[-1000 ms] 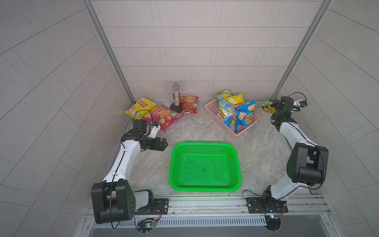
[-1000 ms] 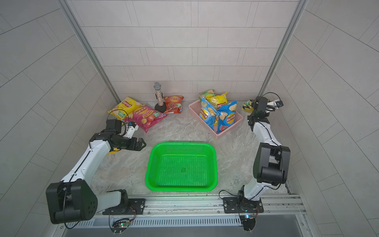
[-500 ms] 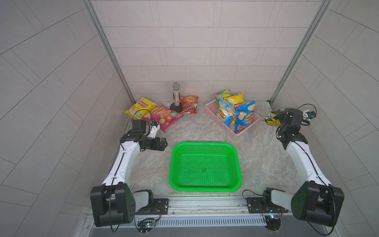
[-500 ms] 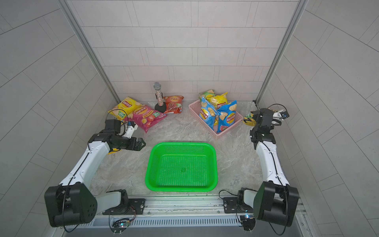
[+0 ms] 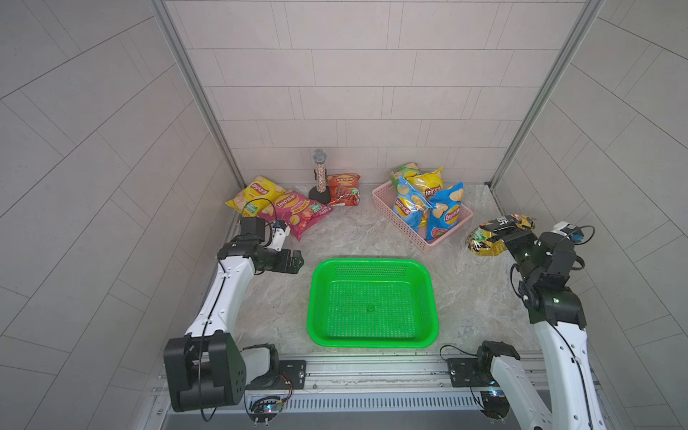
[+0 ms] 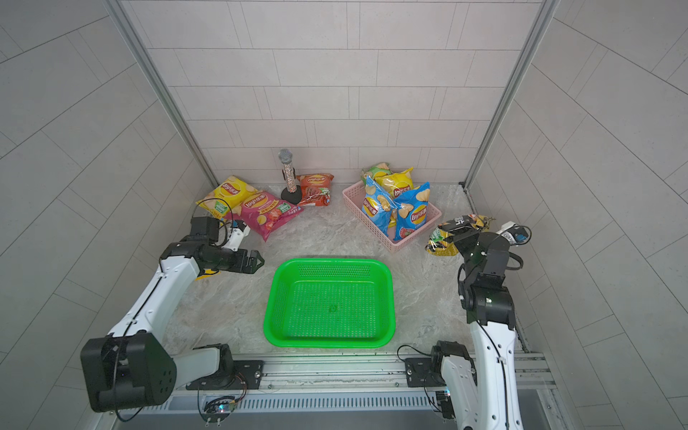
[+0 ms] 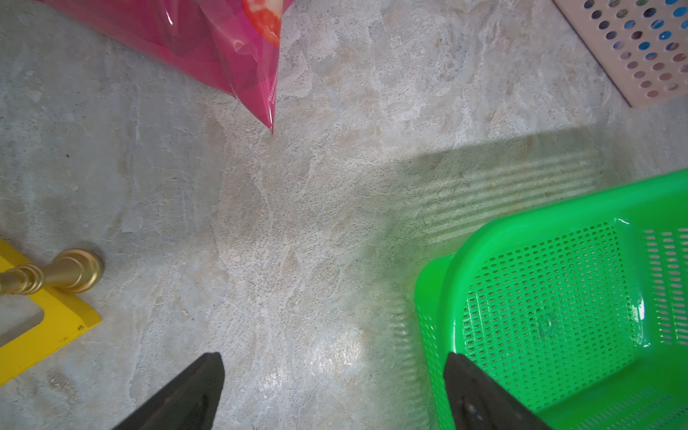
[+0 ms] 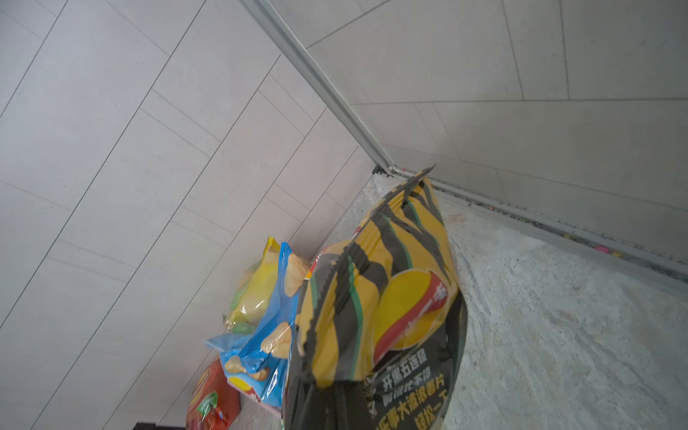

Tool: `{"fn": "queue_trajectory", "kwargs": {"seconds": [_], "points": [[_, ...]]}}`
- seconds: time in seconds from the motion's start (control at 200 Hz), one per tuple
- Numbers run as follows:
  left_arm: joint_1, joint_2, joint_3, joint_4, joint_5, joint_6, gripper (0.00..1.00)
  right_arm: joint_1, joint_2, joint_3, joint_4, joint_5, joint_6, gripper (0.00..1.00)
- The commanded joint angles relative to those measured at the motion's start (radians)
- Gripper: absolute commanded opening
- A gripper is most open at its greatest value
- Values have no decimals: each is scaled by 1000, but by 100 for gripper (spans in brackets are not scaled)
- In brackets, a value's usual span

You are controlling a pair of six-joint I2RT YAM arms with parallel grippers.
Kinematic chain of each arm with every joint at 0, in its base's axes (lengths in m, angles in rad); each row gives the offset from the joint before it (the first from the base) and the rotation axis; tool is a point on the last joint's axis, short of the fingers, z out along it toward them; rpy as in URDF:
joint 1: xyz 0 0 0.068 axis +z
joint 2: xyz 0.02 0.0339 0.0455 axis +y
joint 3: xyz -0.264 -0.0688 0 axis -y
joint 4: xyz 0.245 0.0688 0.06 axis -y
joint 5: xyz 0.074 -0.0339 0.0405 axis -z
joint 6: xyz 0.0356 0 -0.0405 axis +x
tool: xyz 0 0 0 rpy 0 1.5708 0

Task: Put the potato chips into the basket
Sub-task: Place the potato chip in the basket.

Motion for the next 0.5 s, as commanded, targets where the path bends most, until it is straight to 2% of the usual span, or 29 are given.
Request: {"fn": "queue_trajectory", "kwargs": {"seconds": [0.0,0.145,0.265,0.495], "points": [[5,-10,25,-22,17,1,100,7,-54,2,-95,-157,16,0],[5,-8,25,-21,16,5,100,85,-71,0,-98,-301,58,0],[5,-8,21,-21,18,7,100,196,-80,-31,-41,-353,113,0],[6,-3,17,-22,19,13,100,558,-8,-135,165,-327,134,0]]}}
